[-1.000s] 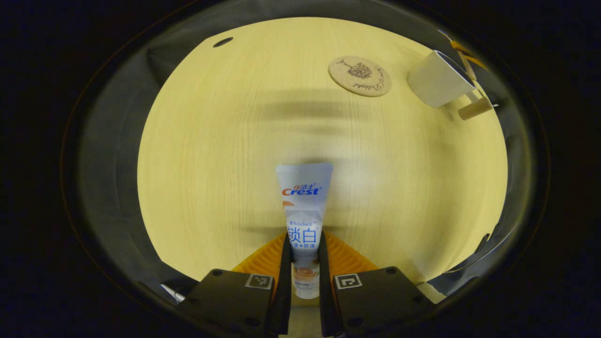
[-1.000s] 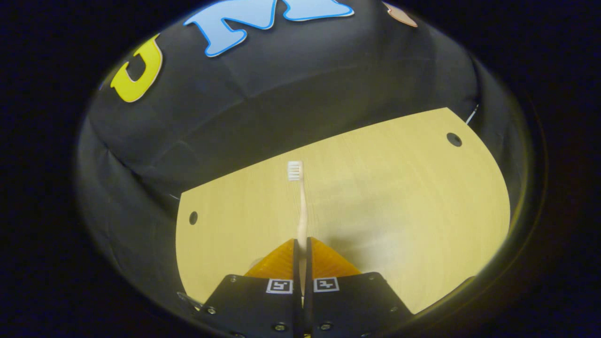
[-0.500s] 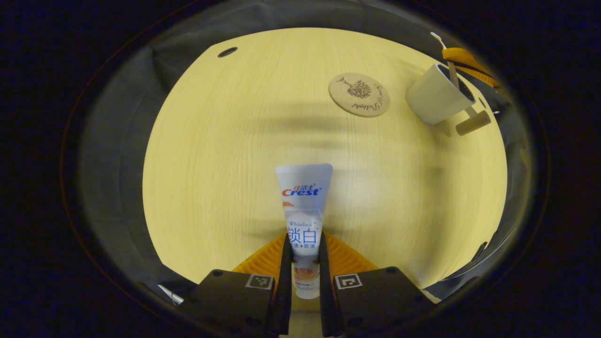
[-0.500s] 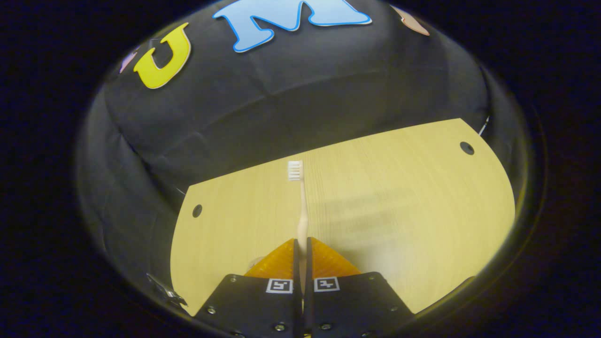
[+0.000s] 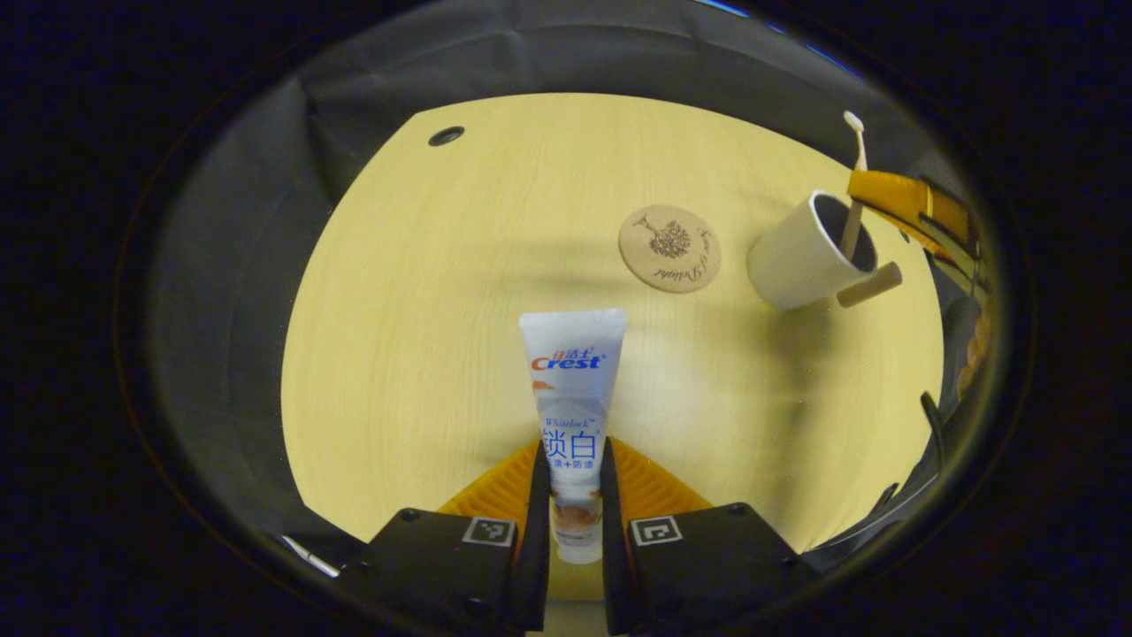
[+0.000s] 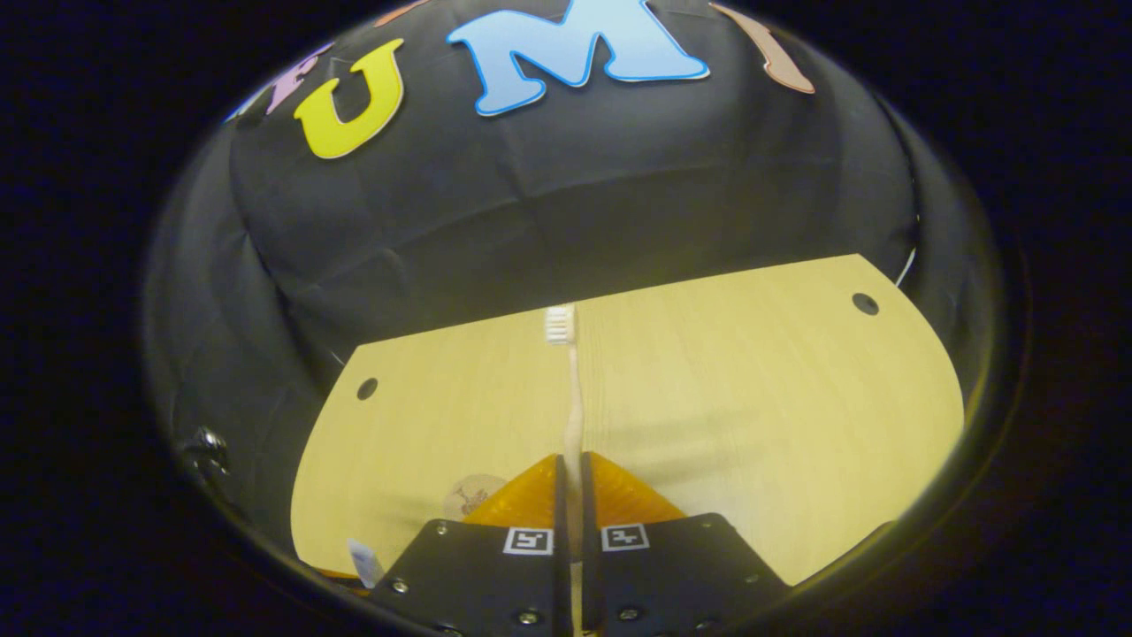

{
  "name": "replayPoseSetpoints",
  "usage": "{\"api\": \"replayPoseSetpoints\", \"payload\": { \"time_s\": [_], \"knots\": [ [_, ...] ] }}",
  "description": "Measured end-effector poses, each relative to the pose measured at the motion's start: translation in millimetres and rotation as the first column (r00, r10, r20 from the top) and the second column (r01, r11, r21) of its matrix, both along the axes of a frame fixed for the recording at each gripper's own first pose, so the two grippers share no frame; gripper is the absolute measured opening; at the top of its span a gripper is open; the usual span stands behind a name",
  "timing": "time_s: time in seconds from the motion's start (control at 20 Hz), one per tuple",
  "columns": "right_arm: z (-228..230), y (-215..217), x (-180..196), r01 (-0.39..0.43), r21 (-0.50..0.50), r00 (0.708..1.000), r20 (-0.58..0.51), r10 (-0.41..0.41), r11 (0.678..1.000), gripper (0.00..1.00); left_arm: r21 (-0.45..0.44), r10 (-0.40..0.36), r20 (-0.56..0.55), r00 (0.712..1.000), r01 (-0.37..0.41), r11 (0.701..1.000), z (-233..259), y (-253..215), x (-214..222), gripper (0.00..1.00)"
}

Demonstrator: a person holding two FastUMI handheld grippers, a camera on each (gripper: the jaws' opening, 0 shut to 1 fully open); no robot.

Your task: Put the toothbrush and toothpaste on the desktop into the cup, then pick up the cup and place it on the coaster on the desktop.

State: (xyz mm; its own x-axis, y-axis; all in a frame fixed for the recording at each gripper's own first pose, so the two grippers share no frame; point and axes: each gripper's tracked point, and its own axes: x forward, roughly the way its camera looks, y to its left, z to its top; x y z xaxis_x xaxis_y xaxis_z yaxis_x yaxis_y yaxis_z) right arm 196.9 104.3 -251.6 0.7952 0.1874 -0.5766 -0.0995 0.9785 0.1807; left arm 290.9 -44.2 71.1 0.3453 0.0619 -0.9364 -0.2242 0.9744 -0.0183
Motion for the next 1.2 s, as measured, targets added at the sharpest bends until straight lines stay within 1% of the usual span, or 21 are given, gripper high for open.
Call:
{"api": "replayPoseSetpoints", "payload": {
  "time_s": [0.3, 0.4, 0.45, 0.55, 0.75, 0.85, 0.9, 0.95, 1.0, 1.2],
  "knots": [
    [-5, -1, -28, -0.026, -0.010, 1.000, -0.004, 0.026, 1.000, 0.06, 0.002, 0.000, 0.084, 0.996, 0.000, 1.000, 58, -15, 35, 0.33],
    [-7, 1, -40, -0.041, -0.018, 0.999, -0.001, 0.041, 0.999, 0.07, 0.005, -0.006, 0.111, 0.994, 0.005, 1.000, 85, -22, 48, 0.33],
    [-7, -1, -45, -0.044, -0.027, 0.999, 0.004, 0.044, 0.999, 0.06, 0.005, -0.012, 0.122, 0.992, 0.011, 1.000, 71, -13, 43, 0.33],
    [-4, -4, -54, -0.043, -0.043, 0.999, 0.017, 0.044, 0.998, 0.06, 0.011, -0.026, 0.137, 0.990, 0.025, 1.000, 92, -23, 54, 0.33],
    [0, -12, -78, -0.045, -0.044, 0.999, 0.022, 0.046, 0.998, 0.07, 0.004, -0.057, 0.169, 0.984, 0.058, 0.998, 102, -41, 69, 0.33],
    [-2, -19, -89, -0.036, -0.042, 0.999, 0.013, 0.037, 0.998, 0.07, 0.005, -0.077, 0.188, 0.979, 0.077, 0.997, 111, -49, 79, 0.33],
    [-3, -22, -95, -0.028, -0.042, 1.000, 0.008, 0.029, 0.999, 0.02, 0.005, -0.088, 0.199, 0.976, 0.088, 0.996, 116, -53, 86, 0.33],
    [-4, -27, -100, -0.019, -0.041, 1.000, 0.005, 0.020, 0.999, 0.02, 0.003, -0.097, 0.210, 0.973, 0.099, 0.995, 120, -57, 91, 0.33],
    [-5, -32, -105, -0.009, -0.041, 1.000, 0.002, 0.009, 0.999, 0.06, -0.001, -0.105, 0.220, 0.970, 0.108, 0.994, 126, -61, 99, 0.33],
    [-12, -51, -124, 0.035, -0.035, 0.999, -0.015, -0.035, 0.999, 0.06, -0.011, -0.130, 0.262, 0.956, 0.138, 0.990, 148, -76, 131, 0.33]
  ]
}}
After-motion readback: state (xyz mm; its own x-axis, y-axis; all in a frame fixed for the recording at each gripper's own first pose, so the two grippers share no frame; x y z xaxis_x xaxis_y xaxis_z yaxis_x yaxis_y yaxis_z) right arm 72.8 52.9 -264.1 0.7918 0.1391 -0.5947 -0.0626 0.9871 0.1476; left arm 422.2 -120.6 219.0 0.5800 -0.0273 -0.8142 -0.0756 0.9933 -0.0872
